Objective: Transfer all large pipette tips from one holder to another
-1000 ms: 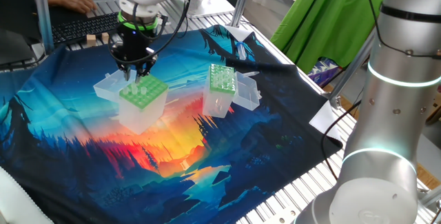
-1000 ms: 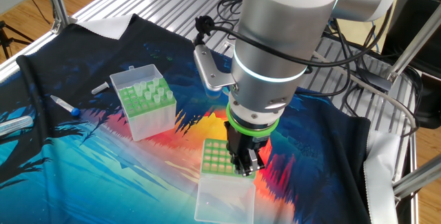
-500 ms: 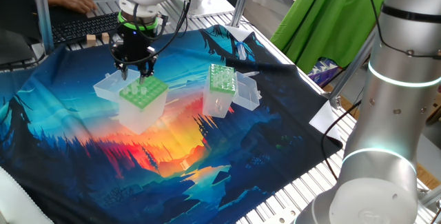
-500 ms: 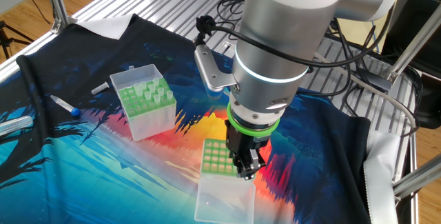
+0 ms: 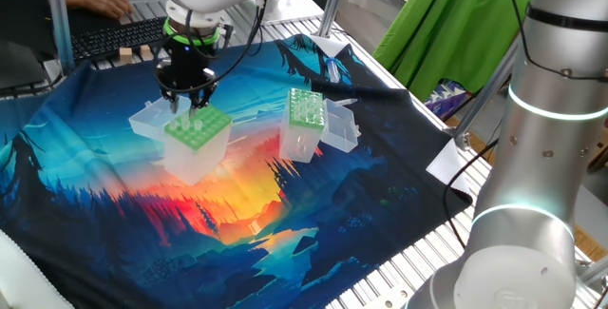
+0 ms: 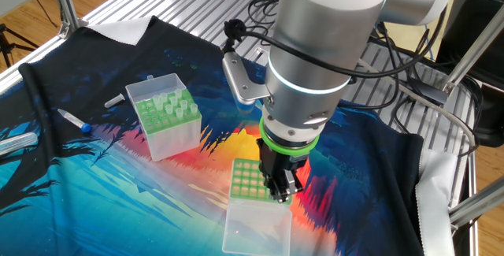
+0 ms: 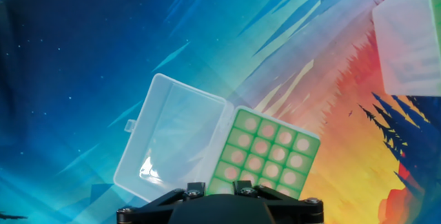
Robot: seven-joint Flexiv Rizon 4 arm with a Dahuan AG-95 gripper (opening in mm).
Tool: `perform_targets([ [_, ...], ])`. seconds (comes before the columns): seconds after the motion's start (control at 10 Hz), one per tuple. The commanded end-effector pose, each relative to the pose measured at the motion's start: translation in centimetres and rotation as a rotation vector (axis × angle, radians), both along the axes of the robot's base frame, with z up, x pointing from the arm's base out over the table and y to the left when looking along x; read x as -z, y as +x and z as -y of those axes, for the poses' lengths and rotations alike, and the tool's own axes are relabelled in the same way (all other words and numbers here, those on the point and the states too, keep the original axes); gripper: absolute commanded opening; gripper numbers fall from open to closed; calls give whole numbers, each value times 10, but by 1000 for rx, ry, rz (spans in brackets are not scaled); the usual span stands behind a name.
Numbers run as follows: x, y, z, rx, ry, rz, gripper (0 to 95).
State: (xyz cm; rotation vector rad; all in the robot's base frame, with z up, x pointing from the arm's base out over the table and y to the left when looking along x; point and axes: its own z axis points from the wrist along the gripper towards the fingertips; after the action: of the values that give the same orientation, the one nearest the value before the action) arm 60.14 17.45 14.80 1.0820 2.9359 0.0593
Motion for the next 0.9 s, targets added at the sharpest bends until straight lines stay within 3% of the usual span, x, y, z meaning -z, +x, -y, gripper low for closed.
perform_targets([
  [0.1,1,0,0,1,-2,4,190],
  [0.6,2,-1,0,-12,-19,10,190],
  [0.7,2,-1,0,-20,-33,12,0],
  [0.9,2,-1,0,-28,-56,12,0],
])
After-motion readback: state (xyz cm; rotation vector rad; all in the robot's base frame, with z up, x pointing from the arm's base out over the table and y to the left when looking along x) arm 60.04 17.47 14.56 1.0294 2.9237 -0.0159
